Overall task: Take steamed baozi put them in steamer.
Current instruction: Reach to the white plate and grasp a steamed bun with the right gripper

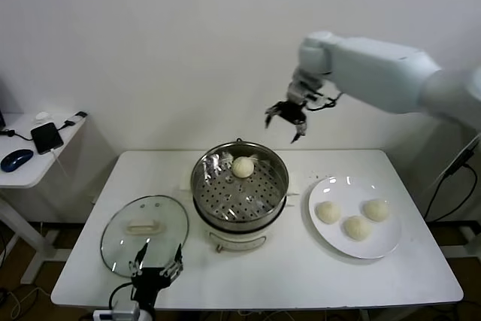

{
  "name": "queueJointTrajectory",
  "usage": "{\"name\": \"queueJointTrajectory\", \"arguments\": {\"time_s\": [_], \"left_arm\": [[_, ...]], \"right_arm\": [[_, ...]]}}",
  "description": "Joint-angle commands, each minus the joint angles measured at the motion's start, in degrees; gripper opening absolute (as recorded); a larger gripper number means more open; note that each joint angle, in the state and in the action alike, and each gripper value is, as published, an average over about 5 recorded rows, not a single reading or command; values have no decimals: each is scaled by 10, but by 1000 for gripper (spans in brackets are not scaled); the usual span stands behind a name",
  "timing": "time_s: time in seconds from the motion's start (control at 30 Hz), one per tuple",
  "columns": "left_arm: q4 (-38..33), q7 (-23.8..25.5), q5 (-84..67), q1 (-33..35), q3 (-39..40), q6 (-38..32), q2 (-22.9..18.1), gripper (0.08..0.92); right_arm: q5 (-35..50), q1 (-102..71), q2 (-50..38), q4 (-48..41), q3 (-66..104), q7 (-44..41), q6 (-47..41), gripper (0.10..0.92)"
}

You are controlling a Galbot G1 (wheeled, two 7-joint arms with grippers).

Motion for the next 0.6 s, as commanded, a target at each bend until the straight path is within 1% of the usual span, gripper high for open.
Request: {"name": "queueJointTrajectory", "arguments": {"time_s": [0.03,0.13,0.27,0.4,0.6], "left_arm": [[-1,0,1,2,1,0,1,823],[2,0,-1,0,-3,0,1,823],[6,0,-1,0,-5,-1,0,823],[8,0,1,2,-7,-1,-5,823],[11,1,3,4,-11,0,-9,823]], "right_arm": [[145,117,-200,161,-193,50,-276,822],[161,85,-240,217,-202,78,-335,823],[171,9,-255,245,-164,106,-376,823],[141,-100,-250,219,-90,120,-396,823],[80,-233,-214,132,17,129,-401,823]]}}
